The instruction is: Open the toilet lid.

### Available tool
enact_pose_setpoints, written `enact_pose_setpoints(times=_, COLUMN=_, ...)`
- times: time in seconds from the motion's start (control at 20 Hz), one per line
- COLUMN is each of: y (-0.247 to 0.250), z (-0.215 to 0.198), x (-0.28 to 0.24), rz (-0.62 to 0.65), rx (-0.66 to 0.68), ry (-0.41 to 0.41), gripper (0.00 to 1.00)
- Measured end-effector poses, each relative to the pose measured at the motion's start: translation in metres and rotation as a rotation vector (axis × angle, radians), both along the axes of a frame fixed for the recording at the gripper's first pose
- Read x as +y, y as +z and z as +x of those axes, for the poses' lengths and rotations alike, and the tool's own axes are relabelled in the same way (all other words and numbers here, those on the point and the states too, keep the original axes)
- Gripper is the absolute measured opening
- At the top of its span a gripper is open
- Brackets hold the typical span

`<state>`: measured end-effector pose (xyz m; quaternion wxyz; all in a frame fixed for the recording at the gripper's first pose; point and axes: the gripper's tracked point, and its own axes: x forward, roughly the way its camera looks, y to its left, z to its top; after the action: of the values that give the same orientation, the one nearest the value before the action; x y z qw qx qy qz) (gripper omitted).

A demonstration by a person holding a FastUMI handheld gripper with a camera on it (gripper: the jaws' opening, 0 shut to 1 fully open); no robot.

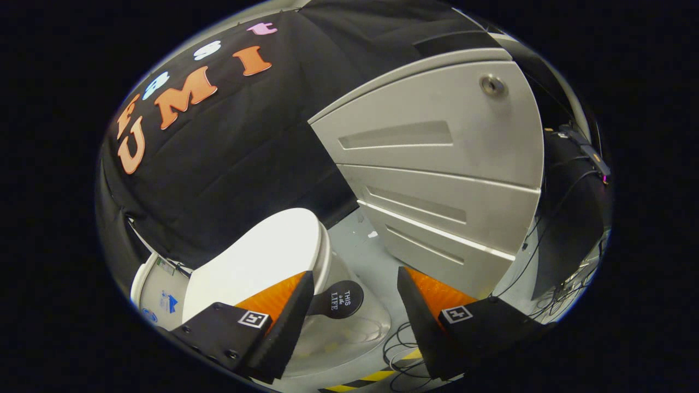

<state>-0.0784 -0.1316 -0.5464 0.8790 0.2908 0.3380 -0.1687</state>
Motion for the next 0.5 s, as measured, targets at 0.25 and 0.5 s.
enact_pose_setpoints(times=0.25, y=-0.016, z=0.005, x=0.01, rz=0.129, rx=-0.007, ry=-0.018, gripper=0.96)
enact_pose_setpoints(times=0.5, y=-0.02, z=0.011, x=0.016, rz=0.229, rx=-0.026, ry=-0.047, gripper=0.87)
